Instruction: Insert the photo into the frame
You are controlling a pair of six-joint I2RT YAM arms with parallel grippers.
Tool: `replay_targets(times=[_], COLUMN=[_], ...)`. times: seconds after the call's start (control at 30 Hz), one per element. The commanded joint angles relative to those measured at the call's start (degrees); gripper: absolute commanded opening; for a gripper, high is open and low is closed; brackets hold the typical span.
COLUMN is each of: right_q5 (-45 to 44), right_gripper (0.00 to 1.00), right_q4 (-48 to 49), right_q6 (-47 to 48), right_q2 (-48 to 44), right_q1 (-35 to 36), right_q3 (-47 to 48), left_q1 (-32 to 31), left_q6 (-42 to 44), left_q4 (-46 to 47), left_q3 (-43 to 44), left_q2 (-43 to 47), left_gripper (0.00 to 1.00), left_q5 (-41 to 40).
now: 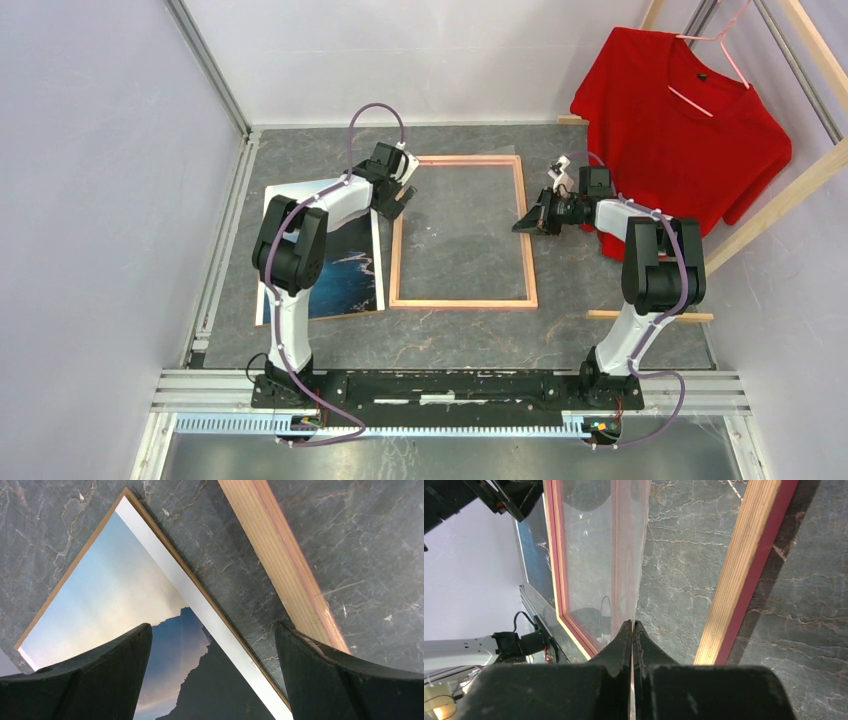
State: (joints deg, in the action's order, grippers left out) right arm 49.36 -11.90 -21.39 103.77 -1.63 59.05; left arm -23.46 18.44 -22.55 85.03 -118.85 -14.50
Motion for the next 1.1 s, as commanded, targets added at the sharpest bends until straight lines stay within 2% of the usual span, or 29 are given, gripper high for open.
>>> replay_targets(times=[0.0, 0.37, 0.5, 0.6, 0.83, 0.9, 0.97, 1.07], right_q5=[1.73, -6.29, -10.42, -13.93, -21.16, -23.17, -24.79, -27.64], right_gripper=[0.0, 0.02, 0.1, 0.21, 0.4, 0.5, 0.56, 0.75], right_q4=[6.65, 3.08, 1.03, -1.41, -6.27, -7.92, -9.07, -10.82], right_q6=[-4.59, -4.3, -2.95, -1.1, 3.32, 4.4, 5.31, 6.38], right_q2=[-0.47, 0.13, -0.79, -1.73, -3.48, -3.48, -3.53, -3.75], right_q1=[0.74, 4.27, 5.51, 5.86, 7.78, 8.66, 9.54, 10.49], right_q3=[-0.45, 1.72, 2.42, 3.44, 6.49, 7.5, 8.17, 9.0], left_q1=[-0.18, -0.39, -0.37, -0.4, -0.4, -0.4, -0.36, -0.35], left_q6=[-2.96, -2.51, -2.12, -1.88, -1.77, -1.76, -1.65, -1.59], left_q4=[-1.56, -1.91, -1.81, -1.83, -1.52, -1.5, -1.46, -1.48], left_q3=[-2.85, -2.99, -3.2, -3.36, -3.72, -3.73, -3.76, -3.8], left_q2=[0.95, 0.66, 0.67, 0.73, 0.81, 0.8, 0.88, 0.98], left_gripper=[0.99, 0.98, 0.98, 0.98, 0.98, 0.98, 0.98, 0.98], left_q5=[6.03, 6.14, 5.6, 5.19, 5.01, 4.91, 4.79, 4.7])
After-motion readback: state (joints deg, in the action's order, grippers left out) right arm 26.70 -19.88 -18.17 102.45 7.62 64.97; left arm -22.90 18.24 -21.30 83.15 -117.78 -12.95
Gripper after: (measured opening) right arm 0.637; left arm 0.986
